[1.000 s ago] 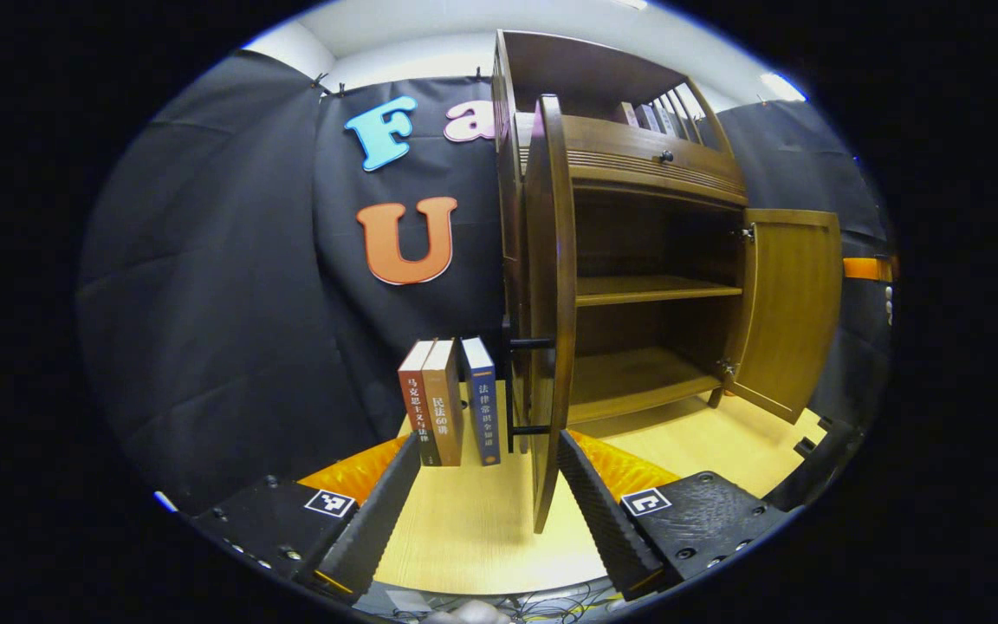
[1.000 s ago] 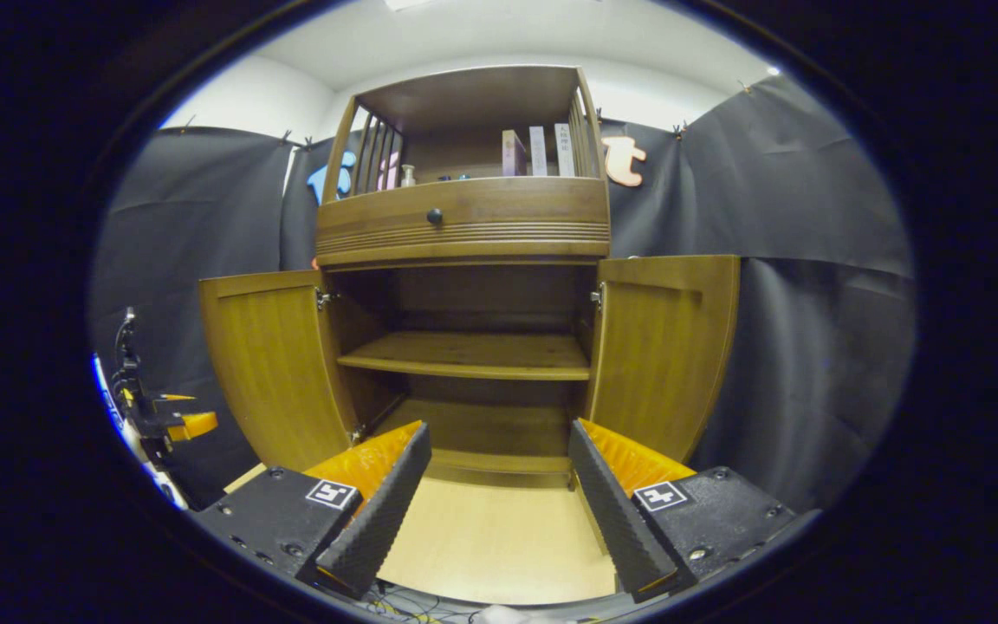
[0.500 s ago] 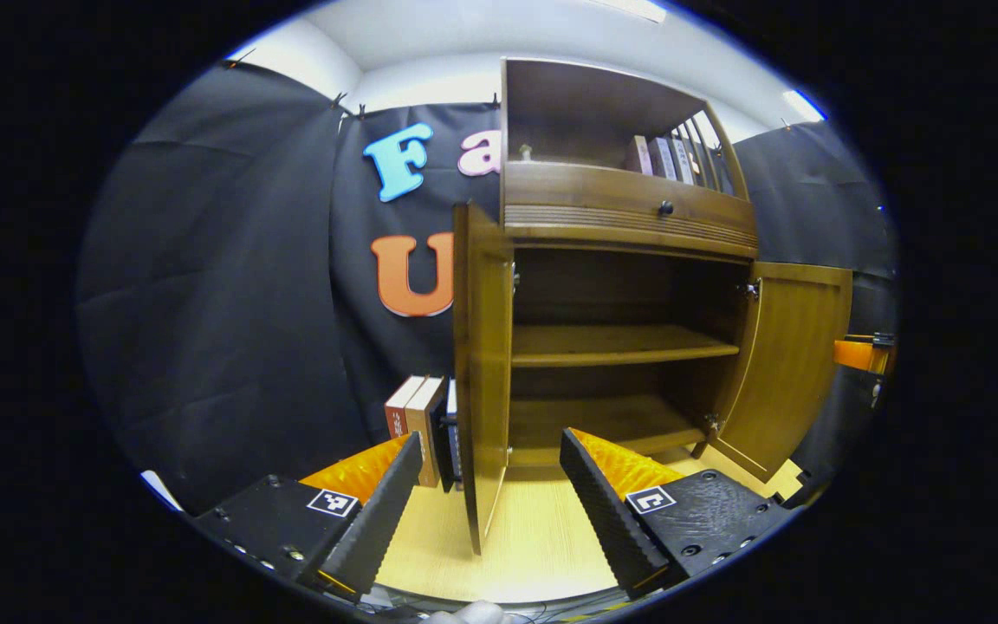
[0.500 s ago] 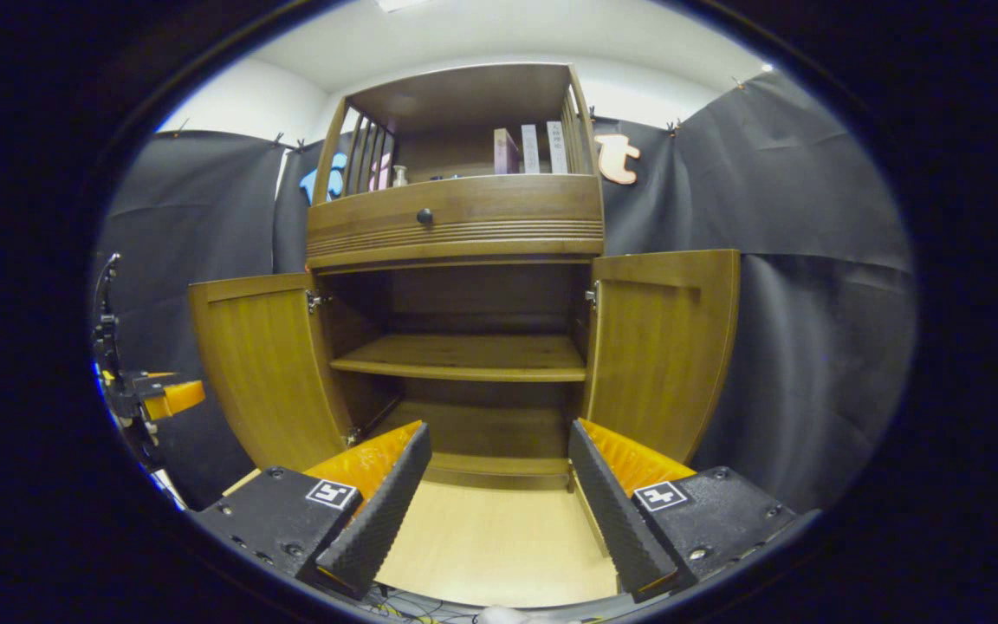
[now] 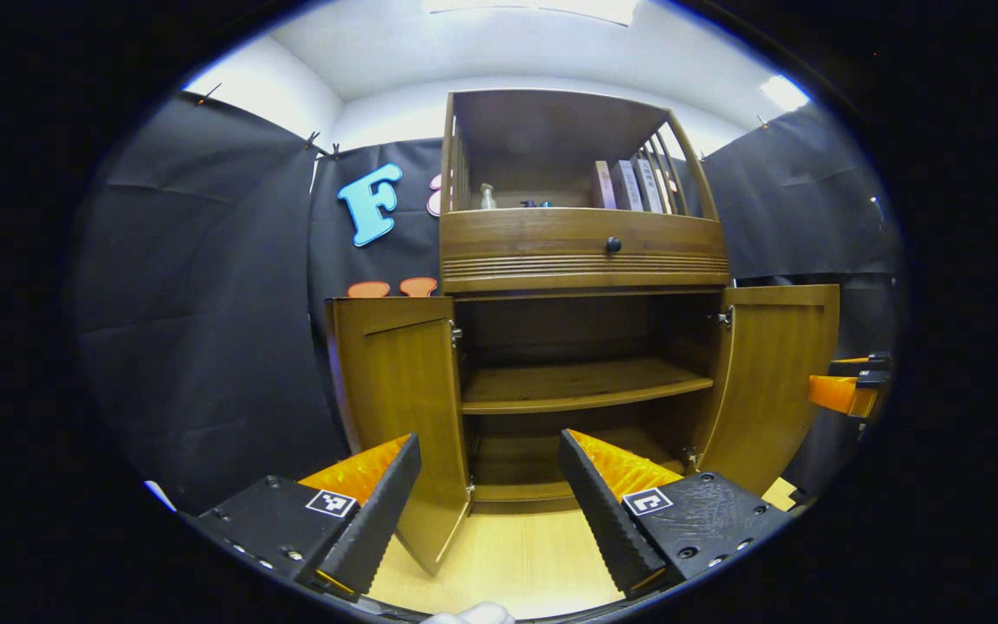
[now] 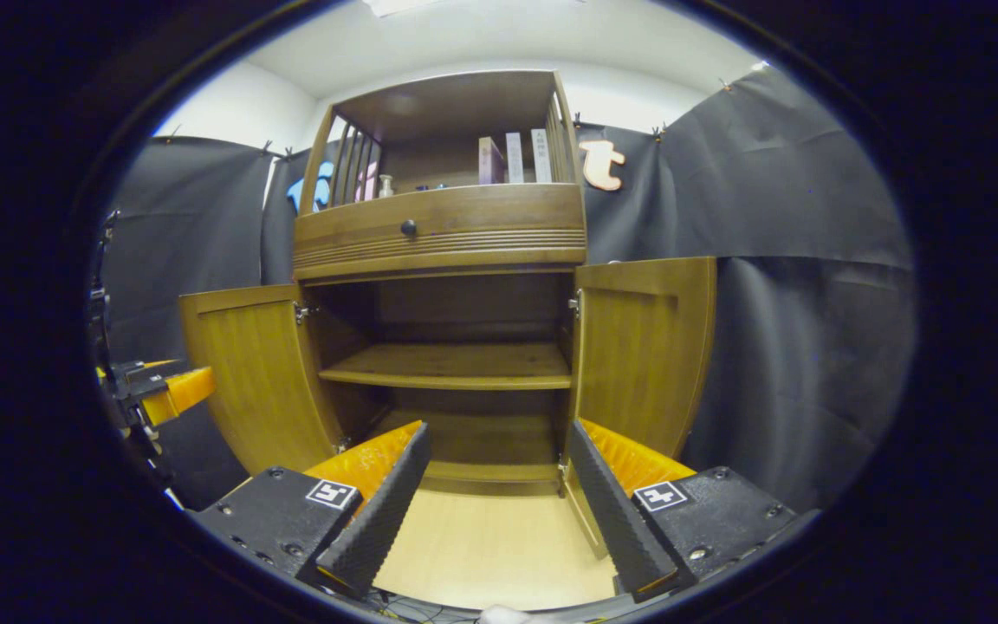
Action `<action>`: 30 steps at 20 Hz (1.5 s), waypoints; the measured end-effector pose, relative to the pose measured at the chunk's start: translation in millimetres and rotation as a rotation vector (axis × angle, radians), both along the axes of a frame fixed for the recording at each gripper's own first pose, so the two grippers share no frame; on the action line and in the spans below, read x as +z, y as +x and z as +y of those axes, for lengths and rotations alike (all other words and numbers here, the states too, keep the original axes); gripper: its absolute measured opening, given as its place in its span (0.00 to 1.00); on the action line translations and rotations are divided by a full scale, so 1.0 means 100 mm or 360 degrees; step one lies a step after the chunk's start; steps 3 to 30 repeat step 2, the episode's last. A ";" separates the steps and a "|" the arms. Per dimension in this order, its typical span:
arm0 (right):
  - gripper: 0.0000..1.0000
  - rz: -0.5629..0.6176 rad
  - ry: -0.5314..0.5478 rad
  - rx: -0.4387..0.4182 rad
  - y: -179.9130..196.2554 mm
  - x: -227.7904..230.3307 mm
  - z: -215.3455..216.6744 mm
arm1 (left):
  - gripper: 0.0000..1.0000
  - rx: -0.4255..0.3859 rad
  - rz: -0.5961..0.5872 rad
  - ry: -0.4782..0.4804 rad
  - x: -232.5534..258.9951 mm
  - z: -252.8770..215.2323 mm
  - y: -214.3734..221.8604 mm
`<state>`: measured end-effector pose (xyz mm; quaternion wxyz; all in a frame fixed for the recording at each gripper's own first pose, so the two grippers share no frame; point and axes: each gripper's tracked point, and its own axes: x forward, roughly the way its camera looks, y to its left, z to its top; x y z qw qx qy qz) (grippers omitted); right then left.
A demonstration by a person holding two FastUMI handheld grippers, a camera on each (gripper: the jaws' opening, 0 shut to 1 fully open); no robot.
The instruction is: Open the right door of the double-door shoe cabinet with the right hand, and open the left door with the left hand.
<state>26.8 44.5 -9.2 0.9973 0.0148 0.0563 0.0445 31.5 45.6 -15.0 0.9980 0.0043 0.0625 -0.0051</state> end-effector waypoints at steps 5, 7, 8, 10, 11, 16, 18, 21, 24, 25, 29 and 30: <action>1.00 -0.0008 0.0009 -0.0026 -0.01 -0.02 -0.06 | 1.00 -0.0012 0.0000 0.0021 -0.02 -0.12 -0.05; 1.00 -0.0008 0.0009 -0.0026 -0.01 -0.02 -0.06 | 1.00 -0.0012 0.0000 0.0021 -0.02 -0.12 -0.05; 1.00 -0.0008 0.0009 -0.0026 -0.01 -0.02 -0.06 | 1.00 -0.0012 0.0000 0.0021 -0.02 -0.12 -0.05; 1.00 -0.0008 0.0009 -0.0026 -0.01 -0.02 -0.06 | 1.00 -0.0012 0.0000 0.0021 -0.02 -0.12 -0.05; 1.00 -0.0008 0.0009 -0.0026 -0.01 -0.02 -0.06 | 1.00 -0.0012 0.0000 0.0021 -0.02 -0.12 -0.05; 1.00 -0.0008 0.0009 -0.0026 -0.01 -0.02 -0.06 | 1.00 -0.0012 0.0000 0.0021 -0.02 -0.12 -0.05; 1.00 -0.0008 0.0009 -0.0026 -0.01 -0.02 -0.06 | 1.00 -0.0012 0.0000 0.0021 -0.02 -0.12 -0.05; 1.00 -0.0008 0.0009 -0.0026 -0.01 -0.02 -0.06 | 1.00 -0.0012 0.0000 0.0021 -0.02 -0.12 -0.05; 1.00 -0.0008 0.0009 -0.0026 -0.01 -0.02 -0.06 | 1.00 -0.0012 0.0000 0.0021 -0.02 -0.12 -0.05; 1.00 -0.0008 0.0009 -0.0026 -0.01 -0.02 -0.06 | 1.00 -0.0012 0.0000 0.0021 -0.02 -0.12 -0.05; 1.00 -0.0008 0.0009 -0.0026 -0.01 -0.02 -0.06 | 1.00 -0.0012 0.0000 0.0021 -0.02 -0.12 -0.05; 1.00 -0.0008 0.0009 -0.0026 -0.01 -0.02 -0.06 | 1.00 -0.0012 0.0000 0.0021 -0.02 -0.12 -0.05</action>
